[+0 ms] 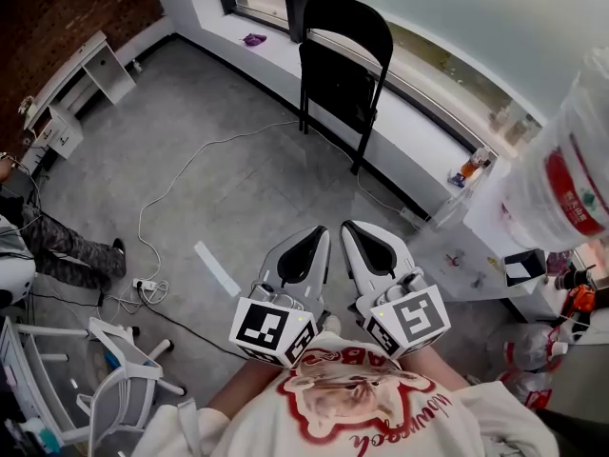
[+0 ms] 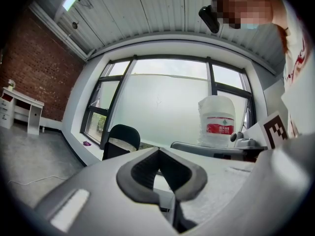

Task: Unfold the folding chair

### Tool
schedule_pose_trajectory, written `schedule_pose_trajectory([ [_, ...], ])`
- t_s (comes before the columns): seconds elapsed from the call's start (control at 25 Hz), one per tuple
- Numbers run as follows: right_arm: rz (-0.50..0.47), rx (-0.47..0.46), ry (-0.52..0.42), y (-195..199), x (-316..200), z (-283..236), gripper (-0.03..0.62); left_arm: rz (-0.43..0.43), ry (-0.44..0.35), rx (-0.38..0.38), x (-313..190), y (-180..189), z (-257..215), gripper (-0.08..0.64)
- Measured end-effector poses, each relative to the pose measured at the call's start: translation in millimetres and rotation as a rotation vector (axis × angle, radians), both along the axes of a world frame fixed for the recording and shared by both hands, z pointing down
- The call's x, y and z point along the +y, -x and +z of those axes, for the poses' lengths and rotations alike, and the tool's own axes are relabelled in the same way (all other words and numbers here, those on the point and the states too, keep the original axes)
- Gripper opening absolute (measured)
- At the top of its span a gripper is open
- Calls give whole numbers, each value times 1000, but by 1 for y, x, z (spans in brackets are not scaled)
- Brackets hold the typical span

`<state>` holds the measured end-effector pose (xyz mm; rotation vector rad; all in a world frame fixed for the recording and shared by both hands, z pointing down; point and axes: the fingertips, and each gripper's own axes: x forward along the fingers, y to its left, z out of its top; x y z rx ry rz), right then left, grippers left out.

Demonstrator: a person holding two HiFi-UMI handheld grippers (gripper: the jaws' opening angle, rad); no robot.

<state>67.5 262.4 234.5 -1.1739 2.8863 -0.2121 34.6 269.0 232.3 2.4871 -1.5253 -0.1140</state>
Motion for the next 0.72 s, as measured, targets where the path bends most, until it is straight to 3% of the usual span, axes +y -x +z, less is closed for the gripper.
schedule_pose_trajectory([
  [0.28, 14, 19, -18, 1, -35, 1, 23, 20, -22, 13, -45, 1, 2, 0],
  [0.72, 95, 27, -14, 10, -167, 0, 23, 88, -19, 18, -183, 13, 6, 0],
])
